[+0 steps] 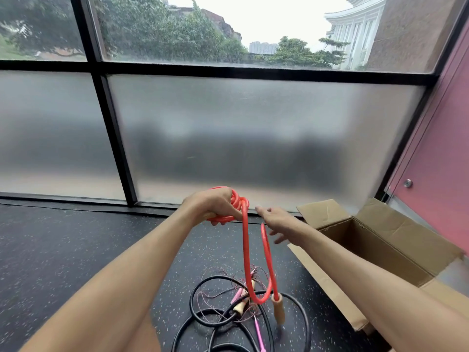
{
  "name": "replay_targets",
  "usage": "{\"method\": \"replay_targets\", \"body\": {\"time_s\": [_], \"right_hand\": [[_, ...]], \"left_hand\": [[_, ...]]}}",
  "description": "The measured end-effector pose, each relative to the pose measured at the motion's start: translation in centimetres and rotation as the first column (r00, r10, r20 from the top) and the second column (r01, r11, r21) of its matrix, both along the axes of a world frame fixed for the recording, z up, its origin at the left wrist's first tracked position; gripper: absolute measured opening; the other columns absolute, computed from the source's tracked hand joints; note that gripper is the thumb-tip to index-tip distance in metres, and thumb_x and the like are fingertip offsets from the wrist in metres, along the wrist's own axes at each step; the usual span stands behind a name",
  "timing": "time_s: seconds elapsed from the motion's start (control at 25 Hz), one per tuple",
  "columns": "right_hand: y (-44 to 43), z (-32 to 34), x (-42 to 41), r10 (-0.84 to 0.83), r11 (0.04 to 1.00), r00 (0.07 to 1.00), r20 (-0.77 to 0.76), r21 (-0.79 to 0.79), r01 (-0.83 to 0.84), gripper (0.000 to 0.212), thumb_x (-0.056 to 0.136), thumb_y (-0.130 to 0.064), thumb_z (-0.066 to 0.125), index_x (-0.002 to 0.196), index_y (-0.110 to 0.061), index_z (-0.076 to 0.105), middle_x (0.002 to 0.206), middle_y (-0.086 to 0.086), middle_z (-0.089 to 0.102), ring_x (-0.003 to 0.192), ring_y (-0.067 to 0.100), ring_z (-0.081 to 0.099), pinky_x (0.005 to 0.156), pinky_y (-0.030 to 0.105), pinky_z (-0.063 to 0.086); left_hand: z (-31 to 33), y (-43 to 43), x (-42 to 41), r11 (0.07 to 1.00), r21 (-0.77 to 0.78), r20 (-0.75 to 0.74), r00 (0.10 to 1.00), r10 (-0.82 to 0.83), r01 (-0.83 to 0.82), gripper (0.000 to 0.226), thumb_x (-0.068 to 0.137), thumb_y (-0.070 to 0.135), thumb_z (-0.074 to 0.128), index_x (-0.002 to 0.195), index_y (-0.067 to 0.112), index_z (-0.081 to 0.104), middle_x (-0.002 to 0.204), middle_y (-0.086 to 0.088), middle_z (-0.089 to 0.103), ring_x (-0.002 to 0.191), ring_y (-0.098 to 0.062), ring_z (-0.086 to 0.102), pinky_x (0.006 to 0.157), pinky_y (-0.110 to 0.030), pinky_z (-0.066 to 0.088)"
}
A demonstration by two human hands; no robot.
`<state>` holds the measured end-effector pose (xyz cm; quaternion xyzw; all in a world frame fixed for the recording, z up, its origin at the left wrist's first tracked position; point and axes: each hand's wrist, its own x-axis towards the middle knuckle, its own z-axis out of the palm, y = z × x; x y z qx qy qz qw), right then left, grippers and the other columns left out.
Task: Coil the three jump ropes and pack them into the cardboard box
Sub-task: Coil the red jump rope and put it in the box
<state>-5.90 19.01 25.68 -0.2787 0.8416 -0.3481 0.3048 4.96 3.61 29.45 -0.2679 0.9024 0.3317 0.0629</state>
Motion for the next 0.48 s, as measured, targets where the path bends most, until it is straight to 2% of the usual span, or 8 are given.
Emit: {"method": "replay_targets", "body": {"time_s": [0.04,0.12,0.16,0.2,0.28,0.32,0.4,0.48], "right_hand": [[-0.3,0.4,0.4,0.025,0.996,0.989,0.147,-0.094,-0.011,0.055,0.102,-0.053,0.039,0.125,-0.004,0.053,0.109,0.023,0.066,0.091,0.031,0.068,0.086,0.049,0.058],[-0.6,1.2,1.0,0.136,0.963,0.886,0.443,-0.268,-0.015,0.045,0.103,-0.047,0.046,0.117,-0.006,0.058,0.088,0.021,0.07,0.076,0.031,0.07,0.076,0.045,0.061],[-0.7,1.3,1.0,0.179,0.944,0.843,0.508,-0.331,-0.001,0.036,0.103,-0.04,0.05,0.11,-0.006,0.058,0.075,0.016,0.065,0.066,0.03,0.067,0.069,0.043,0.061],[-0.8,1.2,0.7,0.192,0.929,0.839,0.51,-0.369,0.012,0.028,0.102,-0.034,0.053,0.105,-0.006,0.057,0.066,0.011,0.056,0.056,0.024,0.059,0.061,0.038,0.06],[-1.5,0.8,0.2,0.14,0.913,0.902,0.409,-0.406,0.043,0.019,0.102,-0.025,0.055,0.094,-0.008,0.055,0.056,0.002,0.039,0.044,0.013,0.039,0.043,0.025,0.044],[-1.8,0.8,-0.2,0.079,0.911,0.947,0.311,-0.409,0.058,0.02,0.102,-0.024,0.054,0.089,-0.008,0.056,0.055,0.0,0.034,0.042,0.011,0.033,0.041,0.022,0.034],[-2.3,1.3,-1.5,-0.091,0.923,0.996,0.014,-0.373,0.089,0.03,0.101,-0.027,0.054,0.079,-0.009,0.064,0.054,-0.001,0.04,0.045,0.013,0.037,0.045,0.024,0.031],[-2.7,1.8,-2.9,-0.223,0.929,0.952,-0.208,-0.34,0.143,0.037,0.1,-0.032,0.054,0.078,-0.009,0.071,0.058,0.001,0.052,0.058,0.019,0.05,0.057,0.031,0.037]], "left_hand": [[0.1,0.0,-0.3,1.0,-0.001,-0.045,0.999,-0.003,0.003,0.028,0.075,0.032,0.082,0.081,0.019,0.058,0.069,-0.005,0.064,0.055,-0.022,0.058,0.05,-0.031,0.049],[0.5,0.3,-0.7,0.998,-0.053,-0.11,0.994,-0.029,0.023,0.025,0.075,0.034,0.082,0.08,0.023,0.06,0.068,0.001,0.063,0.055,-0.018,0.059,0.047,-0.03,0.051],[0.7,0.3,-0.8,0.997,-0.07,-0.118,0.992,-0.047,0.039,0.022,0.077,0.032,0.081,0.081,0.024,0.061,0.068,0.002,0.063,0.056,-0.016,0.059,0.048,-0.033,0.053],[0.8,0.3,-0.8,0.997,-0.056,-0.121,0.991,-0.054,0.047,0.018,0.08,0.029,0.08,0.083,0.025,0.062,0.069,0.002,0.064,0.056,-0.016,0.059,0.05,-0.034,0.054],[1.0,0.1,-0.7,1.0,0.011,-0.097,0.995,-0.025,0.026,0.015,0.083,0.025,0.078,0.089,0.022,0.064,0.07,-0.001,0.065,0.053,-0.017,0.059,0.051,-0.032,0.052],[1.2,-0.1,-0.5,0.999,0.035,-0.074,0.997,-0.007,0.009,0.019,0.083,0.026,0.078,0.093,0.017,0.064,0.07,-0.004,0.065,0.053,-0.018,0.059,0.051,-0.03,0.051],[1.5,-0.8,-0.3,0.997,0.078,-0.045,0.999,0.004,-0.001,0.026,0.083,0.029,0.079,0.094,0.012,0.062,0.069,-0.004,0.064,0.05,-0.018,0.059,0.05,-0.027,0.05],[1.9,-1.6,0.2,0.99,0.142,-0.05,0.999,-0.001,0.008,0.032,0.083,0.034,0.078,0.098,0.01,0.065,0.069,-0.005,0.066,0.052,-0.018,0.06,0.051,-0.027,0.05]]}}
